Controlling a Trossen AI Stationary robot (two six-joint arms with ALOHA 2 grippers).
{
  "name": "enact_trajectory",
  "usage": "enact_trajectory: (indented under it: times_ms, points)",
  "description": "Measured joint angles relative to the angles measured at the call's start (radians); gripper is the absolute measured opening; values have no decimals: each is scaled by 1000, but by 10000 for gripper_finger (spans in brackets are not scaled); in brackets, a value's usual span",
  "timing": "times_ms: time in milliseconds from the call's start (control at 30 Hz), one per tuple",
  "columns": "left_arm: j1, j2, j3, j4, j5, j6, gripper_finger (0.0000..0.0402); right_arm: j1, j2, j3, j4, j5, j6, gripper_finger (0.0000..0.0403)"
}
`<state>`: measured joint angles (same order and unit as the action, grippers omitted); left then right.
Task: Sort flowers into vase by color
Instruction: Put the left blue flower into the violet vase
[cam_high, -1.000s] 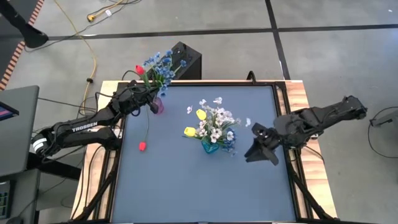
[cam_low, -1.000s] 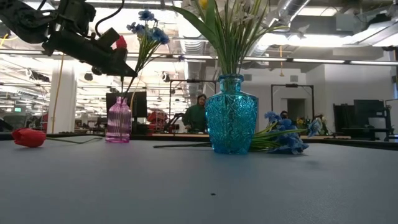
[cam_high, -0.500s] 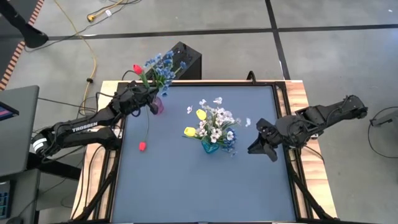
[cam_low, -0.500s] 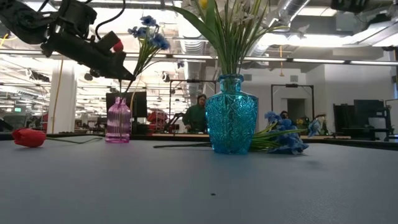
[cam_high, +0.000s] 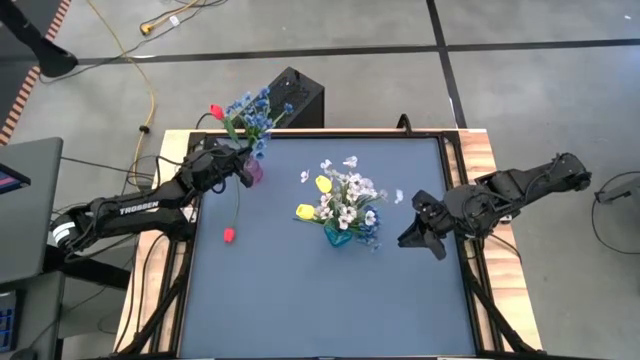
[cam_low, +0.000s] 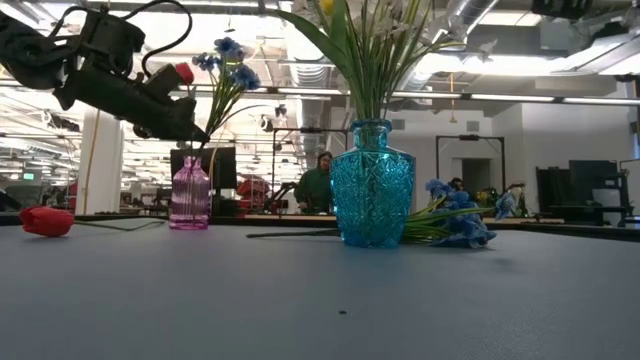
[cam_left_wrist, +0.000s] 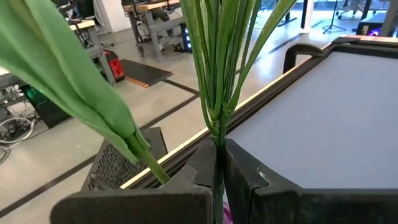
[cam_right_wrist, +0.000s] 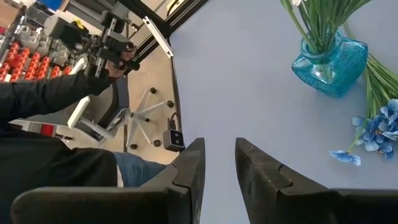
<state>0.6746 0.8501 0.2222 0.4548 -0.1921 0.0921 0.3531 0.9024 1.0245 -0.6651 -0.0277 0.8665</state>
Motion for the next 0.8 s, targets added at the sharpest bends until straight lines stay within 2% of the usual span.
enact_trajectory:
  times_ms: [200,567,800]
  points:
    - [0,0,0,9,-15,-30,11,0,0,0,0,-1,0,115]
    - [0,0,0,8,-7,-80,94,0,0,0,0,-2,-10,115]
    - [0,-25,0,2,12,-72,99,0,0,0,-1,-2,-10,115]
